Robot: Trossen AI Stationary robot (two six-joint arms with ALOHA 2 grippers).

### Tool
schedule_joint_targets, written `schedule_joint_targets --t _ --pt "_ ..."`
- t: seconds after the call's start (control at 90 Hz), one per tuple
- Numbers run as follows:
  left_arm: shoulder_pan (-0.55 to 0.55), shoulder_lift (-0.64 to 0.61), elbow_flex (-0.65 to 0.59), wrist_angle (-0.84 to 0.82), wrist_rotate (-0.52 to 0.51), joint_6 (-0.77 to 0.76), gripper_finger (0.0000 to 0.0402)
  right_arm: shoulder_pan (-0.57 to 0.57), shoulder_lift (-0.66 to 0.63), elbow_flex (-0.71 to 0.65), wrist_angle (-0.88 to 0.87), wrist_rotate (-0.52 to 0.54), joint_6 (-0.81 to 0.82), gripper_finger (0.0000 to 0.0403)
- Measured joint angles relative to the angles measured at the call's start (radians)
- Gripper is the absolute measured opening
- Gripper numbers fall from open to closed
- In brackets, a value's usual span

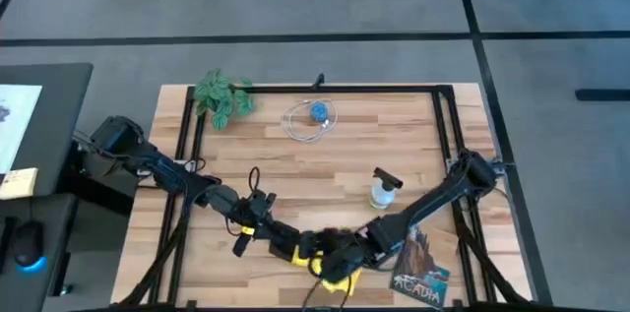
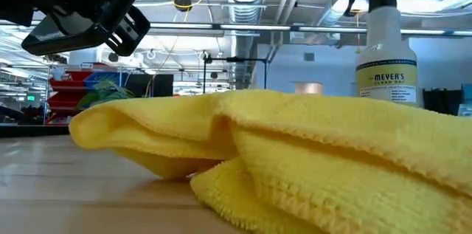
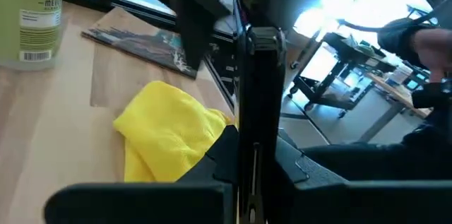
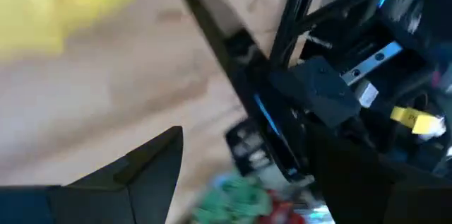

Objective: Apply microfiber cloth
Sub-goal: Wipe the back of the cellphone using a microfiber cloth

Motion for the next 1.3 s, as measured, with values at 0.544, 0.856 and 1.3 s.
schedule_joint_targets --t 0.544,0.856,1.3 --pt "0.064 0.000 0.000 -0.032 0.026 -0.025 0.0011 -0.079 0.000 0.000 0.072 -0.238 -0.244 0.0262" --pt "0.077 0.000 0.000 -0.031 0.058 -0.035 0.0011 -0.099 0.000 -0.001 0.053 -0.267 -0.243 0.0140" --pt "0.121 0.000 0.000 -0.041 0.093 0.029 0.0099 -0.088 0.000 0.000 -0.004 -0.201 -0.082 0.0017"
